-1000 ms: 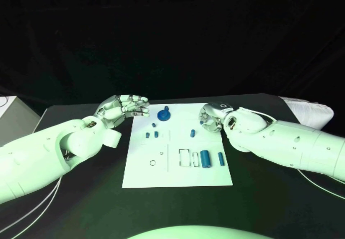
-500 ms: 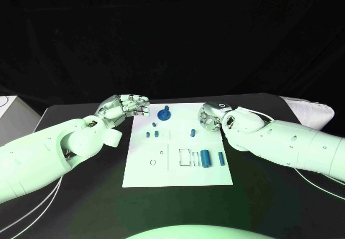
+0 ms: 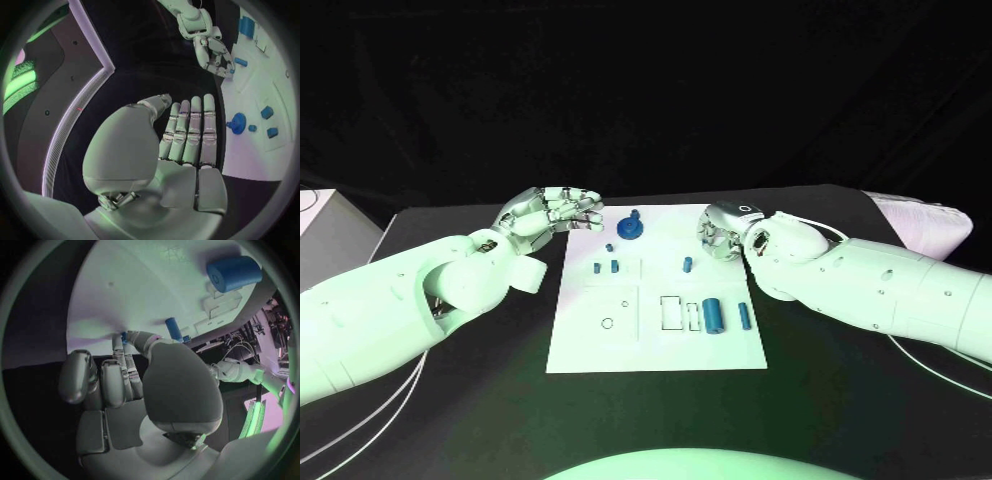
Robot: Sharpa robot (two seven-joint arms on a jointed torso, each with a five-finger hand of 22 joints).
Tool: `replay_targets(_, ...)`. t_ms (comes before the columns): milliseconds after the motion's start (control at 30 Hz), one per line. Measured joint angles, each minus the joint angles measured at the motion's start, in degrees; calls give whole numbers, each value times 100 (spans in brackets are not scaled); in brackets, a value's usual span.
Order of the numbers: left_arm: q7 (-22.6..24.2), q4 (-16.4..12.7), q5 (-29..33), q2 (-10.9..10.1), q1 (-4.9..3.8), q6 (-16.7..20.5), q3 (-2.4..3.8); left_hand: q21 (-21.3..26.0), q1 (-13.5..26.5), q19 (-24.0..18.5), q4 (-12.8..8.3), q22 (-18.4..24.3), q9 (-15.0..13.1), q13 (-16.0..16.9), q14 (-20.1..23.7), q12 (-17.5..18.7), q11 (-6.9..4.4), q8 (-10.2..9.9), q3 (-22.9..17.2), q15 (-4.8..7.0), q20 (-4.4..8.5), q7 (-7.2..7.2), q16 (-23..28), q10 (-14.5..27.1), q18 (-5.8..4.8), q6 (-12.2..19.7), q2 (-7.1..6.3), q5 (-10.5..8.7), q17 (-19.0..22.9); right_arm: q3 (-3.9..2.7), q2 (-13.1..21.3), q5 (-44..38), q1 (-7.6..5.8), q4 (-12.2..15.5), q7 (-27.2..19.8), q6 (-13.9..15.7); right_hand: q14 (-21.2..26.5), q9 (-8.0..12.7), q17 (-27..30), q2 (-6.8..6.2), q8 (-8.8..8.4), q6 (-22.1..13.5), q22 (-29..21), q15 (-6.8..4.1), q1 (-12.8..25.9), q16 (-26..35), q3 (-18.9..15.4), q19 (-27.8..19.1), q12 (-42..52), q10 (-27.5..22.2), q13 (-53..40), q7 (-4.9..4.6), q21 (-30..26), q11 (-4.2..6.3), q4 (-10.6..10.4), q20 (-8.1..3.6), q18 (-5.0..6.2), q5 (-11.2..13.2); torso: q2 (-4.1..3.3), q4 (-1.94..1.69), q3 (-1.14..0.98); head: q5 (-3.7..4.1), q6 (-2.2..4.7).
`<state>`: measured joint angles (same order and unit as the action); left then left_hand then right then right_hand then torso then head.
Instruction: Assemble the parts on the task board
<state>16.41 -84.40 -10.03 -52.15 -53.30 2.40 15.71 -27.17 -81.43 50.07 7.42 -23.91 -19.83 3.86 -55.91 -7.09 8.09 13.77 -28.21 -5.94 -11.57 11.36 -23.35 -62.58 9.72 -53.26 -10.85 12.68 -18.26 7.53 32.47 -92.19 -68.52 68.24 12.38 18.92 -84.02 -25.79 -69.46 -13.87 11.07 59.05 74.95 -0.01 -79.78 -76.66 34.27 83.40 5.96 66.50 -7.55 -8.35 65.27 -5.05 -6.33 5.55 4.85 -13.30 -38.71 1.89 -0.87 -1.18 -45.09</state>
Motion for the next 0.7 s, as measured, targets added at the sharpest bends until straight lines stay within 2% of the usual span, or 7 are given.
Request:
replay_targets(233,-3,-10,-9,-7,0,1,0,0,0,0,-10,0,0,0,-12,0,0,0,10,-12,0,0,0,0,0,0,0,0,-4,0,-20,-78,5,10,57,-28,0,13,17,-2,0,8,0,0,2,0,48,0,-1,-71,-5,-7,-137,-68,48,0,0,22,3,2,0,-3,-18)
replay_targets(333,-5,-13,-16,-10,0,2,0,0,0,0,-16,0,0,0,-20,0,0,0,15,-20,0,0,0,0,-1,0,0,0,-7,2,-25,-130,7,19,88,-39,0,31,92,-58,0,8,-2,0,19,44,46,-77,-2,-101,-6,-7,-268,-97,96,12,0,22,5,3,0,3,-21)
replay_targets(400,-6,-15,-22,-12,0,2,0,0,0,0,-16,0,1,0,-20,0,0,0,16,-20,0,0,0,0,0,0,0,0,-7,3,-28,-162,10,30,105,-40,-2,42,141,-97,0,15,-29,42,15,82,54,-96,-2,-129,-6,-14,-359,-124,105,31,-1,22,6,6,0,4,-22)
replay_targets(533,-9,-17,-39,-12,0,2,0,0,0,0,-16,-1,1,0,-20,0,12,0,15,-20,0,0,-1,12,0,0,0,0,-7,7,-29,-228,16,50,143,-35,-1,61,205,-139,-28,8,-86,43,-2,123,46,-137,-3,-148,-6,-48,-469,-142,175,31,0,22,8,7,-1,9,-23)
replay_targets(600,-11,-19,-47,-12,0,2,0,0,0,0,-16,-1,1,0,-20,0,22,0,15,-20,0,0,-1,22,0,0,0,0,-7,11,-37,-252,24,67,147,-22,-1,80,239,-139,-29,6,-117,43,-2,133,22,-160,-278,-466,308,-50,-537,-125,218,55,0,22,8,6,-1,12,-23)
replay_targets(700,-15,-19,-60,-14,0,2,0,0,0,0,-16,-1,1,0,-20,0,22,0,15,-20,0,0,-1,22,0,0,0,0,-7,14,-49,-289,38,93,153,8,-1,96,275,-169,-58,-14,-147,43,-31,151,7,-178,-248,-514,304,-69,-601,-116,247,72,-1,22,8,6,-1,12,-23)
